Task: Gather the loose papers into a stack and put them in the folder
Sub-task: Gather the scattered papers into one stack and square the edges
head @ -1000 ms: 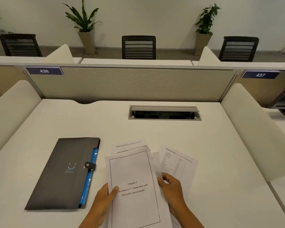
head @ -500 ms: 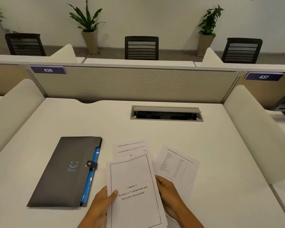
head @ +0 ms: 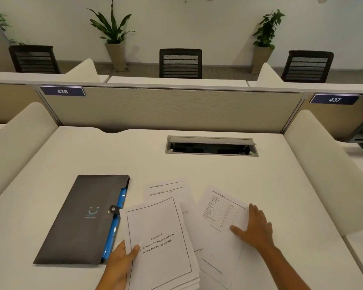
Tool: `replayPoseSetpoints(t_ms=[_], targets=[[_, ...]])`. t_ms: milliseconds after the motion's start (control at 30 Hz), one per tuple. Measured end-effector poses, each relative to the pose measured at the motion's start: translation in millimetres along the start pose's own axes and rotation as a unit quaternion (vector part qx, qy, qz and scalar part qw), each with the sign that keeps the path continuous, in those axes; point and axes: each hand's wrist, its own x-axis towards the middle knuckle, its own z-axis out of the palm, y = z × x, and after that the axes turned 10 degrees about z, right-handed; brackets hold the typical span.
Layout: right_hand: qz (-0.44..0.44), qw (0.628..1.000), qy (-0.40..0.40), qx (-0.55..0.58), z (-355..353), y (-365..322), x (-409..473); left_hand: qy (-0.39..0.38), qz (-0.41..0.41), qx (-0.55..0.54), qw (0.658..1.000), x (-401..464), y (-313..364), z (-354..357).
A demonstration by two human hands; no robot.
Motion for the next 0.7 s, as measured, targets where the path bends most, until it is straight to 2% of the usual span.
replayPoseSetpoints(t_ms=[233, 333, 433, 533, 700], targets=[[0.004, 0.999, -0.001, -0.039, 10, 0, -1, 0.0, -0.002, -0.054, 0.999, -4, 6, 0], [0.006, 0.998, 0.03, -0.049, 9, -18, -6, 0.008, -0.001, -0.061, 0.998, -4, 7, -2], [-0.098, 0.994, 0.037, 0.018, 10, -54, -11, 0.007, -0.002, -0.068, 0.998, -4, 6, -5], [-0.191, 0.979, -0.04, 0.061, 9, -100, -16, 0.004, 0.008, -0.056, 0.998, -1, 4, -9], [-0.276, 0.955, -0.108, -0.005, 6, -171, -11, 0.009, 0.02, -0.024, 0.999, 3, 2, -15]])
